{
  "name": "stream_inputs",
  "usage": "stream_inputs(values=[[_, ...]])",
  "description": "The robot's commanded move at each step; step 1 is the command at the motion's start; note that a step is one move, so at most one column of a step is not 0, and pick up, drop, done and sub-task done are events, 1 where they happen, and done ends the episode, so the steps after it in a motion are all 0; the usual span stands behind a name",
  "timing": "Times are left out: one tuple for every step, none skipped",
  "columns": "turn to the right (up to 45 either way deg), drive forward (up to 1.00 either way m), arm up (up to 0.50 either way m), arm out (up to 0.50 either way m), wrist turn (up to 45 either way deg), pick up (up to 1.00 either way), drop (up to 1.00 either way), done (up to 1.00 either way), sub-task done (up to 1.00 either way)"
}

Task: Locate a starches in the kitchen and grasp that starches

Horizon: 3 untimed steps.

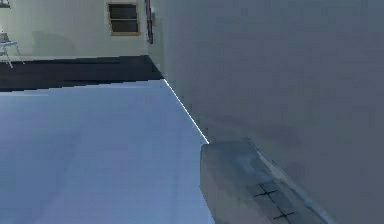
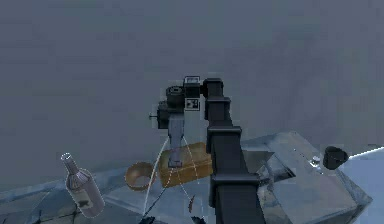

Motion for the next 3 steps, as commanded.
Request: stream_inputs(values=[[0.0,0.00,0.00,0.00,45.0,0.00,0.00,0.00,0.00],[0.0,0.00,0.00,0.00,45.0,0.00,0.00,0.00,0.00],[0.0,0.00,0.00,0.00,45.0,0.00,0.00,0.00,0.00]])
